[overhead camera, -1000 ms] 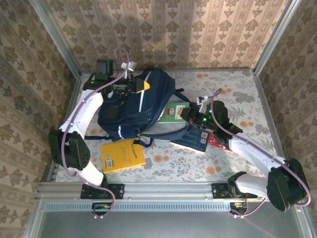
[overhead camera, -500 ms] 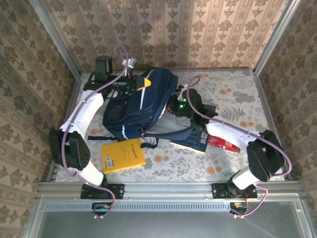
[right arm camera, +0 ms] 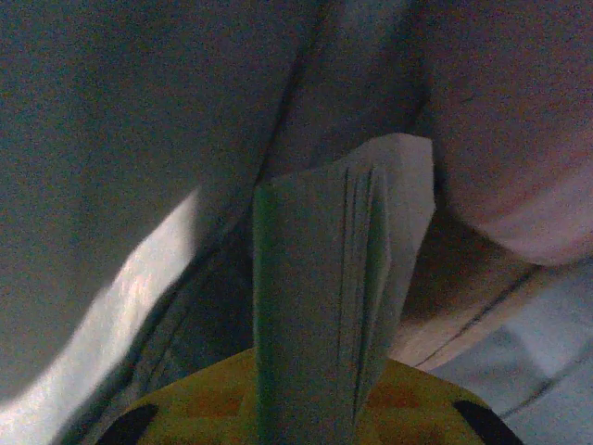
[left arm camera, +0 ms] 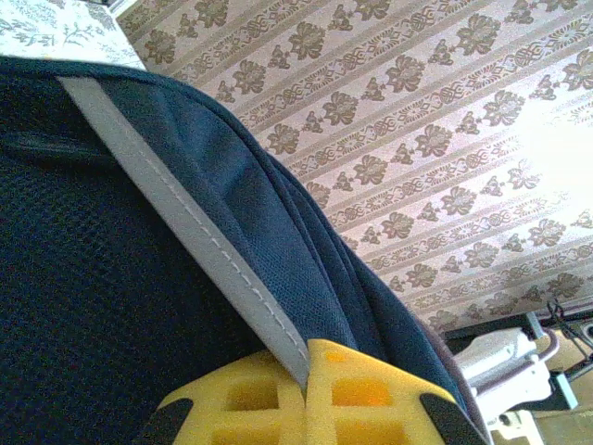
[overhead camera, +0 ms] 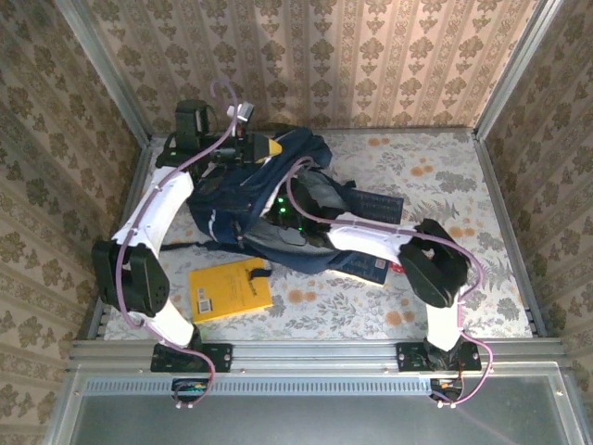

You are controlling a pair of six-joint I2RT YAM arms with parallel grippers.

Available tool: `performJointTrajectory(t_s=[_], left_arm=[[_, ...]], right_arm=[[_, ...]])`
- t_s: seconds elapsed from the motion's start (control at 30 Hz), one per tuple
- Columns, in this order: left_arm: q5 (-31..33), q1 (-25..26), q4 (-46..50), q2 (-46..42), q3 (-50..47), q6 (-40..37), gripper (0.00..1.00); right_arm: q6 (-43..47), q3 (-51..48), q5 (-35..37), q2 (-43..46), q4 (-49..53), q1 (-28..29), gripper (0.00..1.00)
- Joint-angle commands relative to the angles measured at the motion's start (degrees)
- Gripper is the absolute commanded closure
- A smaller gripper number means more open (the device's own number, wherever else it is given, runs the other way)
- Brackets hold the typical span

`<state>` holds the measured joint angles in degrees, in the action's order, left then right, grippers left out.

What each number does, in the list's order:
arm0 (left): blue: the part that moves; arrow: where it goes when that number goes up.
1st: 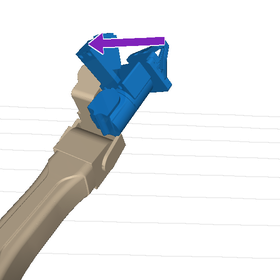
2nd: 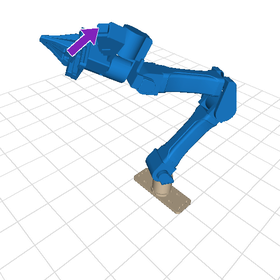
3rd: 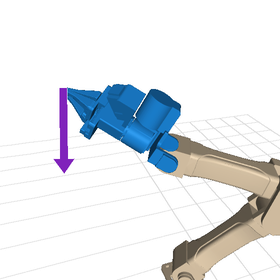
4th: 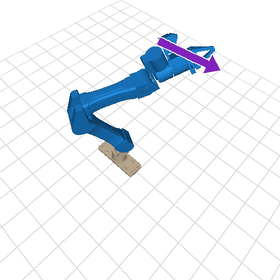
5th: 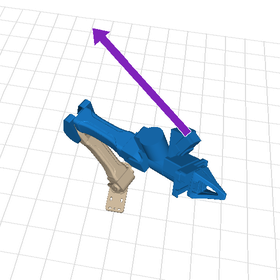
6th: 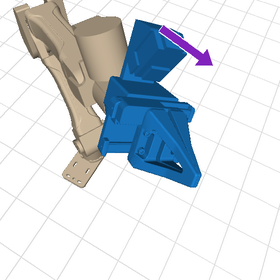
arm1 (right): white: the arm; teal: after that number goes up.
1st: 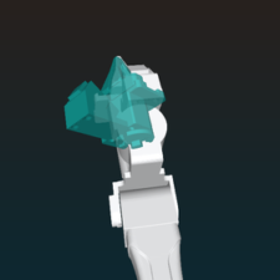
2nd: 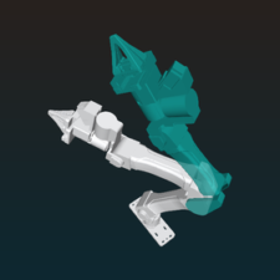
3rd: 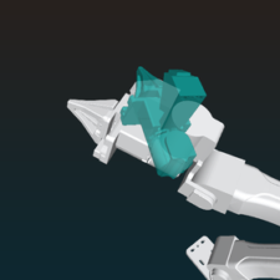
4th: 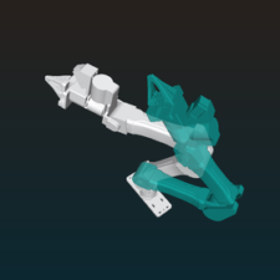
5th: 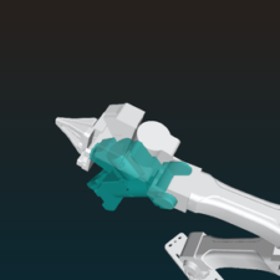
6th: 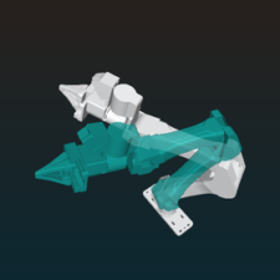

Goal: Pack the student bag

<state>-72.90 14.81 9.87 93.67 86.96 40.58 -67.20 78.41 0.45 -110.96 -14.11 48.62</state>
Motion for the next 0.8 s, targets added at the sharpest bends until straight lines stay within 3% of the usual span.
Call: performJointTrajectory(t_s=[0.0,0.07,0.17,0.27,0.43,0.53,0.77], left_arm=[[-5.72,1.46,-8.46,-1.55,5.52,0.09,1.00],[-5.58,1.21,-8.37,-1.23,5.82,0.14,1.00],[-4.93,0.86,-8.48,-0.77,5.76,0.38,1.00],[-3.94,-0.09,-8.74,-1.15,5.01,0.66,1.00],[-2.45,-2.32,-9.15,-2.19,3.34,0.75,1.00],[-1.05,-3.83,-8.90,-2.37,2.20,0.59,1.00],[6.50,-8.43,-6.30,-2.82,-1.94,-1.73,1.00]], right_arm=[[-2.14,5.02,-1.69,-8.57,-5.21,1.20,0.71],[-2.32,8.03,-4.97,-12.84,-8.83,0.60,0.58],[-1.33,11.14,-5.22,-15.57,-8.68,-0.36,0.48],[-0.33,10.76,-4.50,-14.76,-9.28,-1.32,0.40],[4.88,6.30,-5.79,-9.68,-12.17,-2.05,0.14],[8.25,0.60,-6.40,-4.89,-15.55,-2.60,0.08],[16.44,-10.68,-8.72,5.95,-17.63,-4.36,0.08]])
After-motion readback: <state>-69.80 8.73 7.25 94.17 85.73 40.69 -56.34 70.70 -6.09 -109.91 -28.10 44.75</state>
